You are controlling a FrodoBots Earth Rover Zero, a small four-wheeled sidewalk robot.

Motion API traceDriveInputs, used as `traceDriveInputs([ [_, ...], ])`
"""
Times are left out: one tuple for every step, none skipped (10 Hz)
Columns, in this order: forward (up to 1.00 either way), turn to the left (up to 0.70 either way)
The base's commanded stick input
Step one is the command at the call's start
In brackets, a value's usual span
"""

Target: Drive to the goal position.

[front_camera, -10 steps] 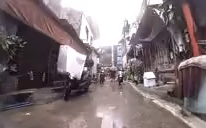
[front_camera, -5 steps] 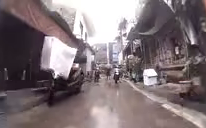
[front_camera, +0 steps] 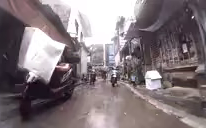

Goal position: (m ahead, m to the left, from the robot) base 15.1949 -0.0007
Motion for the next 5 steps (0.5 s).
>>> traceDriveInputs([
  [0.99,0.0],
  [0.99,0.0],
  [0.99,0.0],
  [0.99,0.19],
  [0.99,0.21],
])
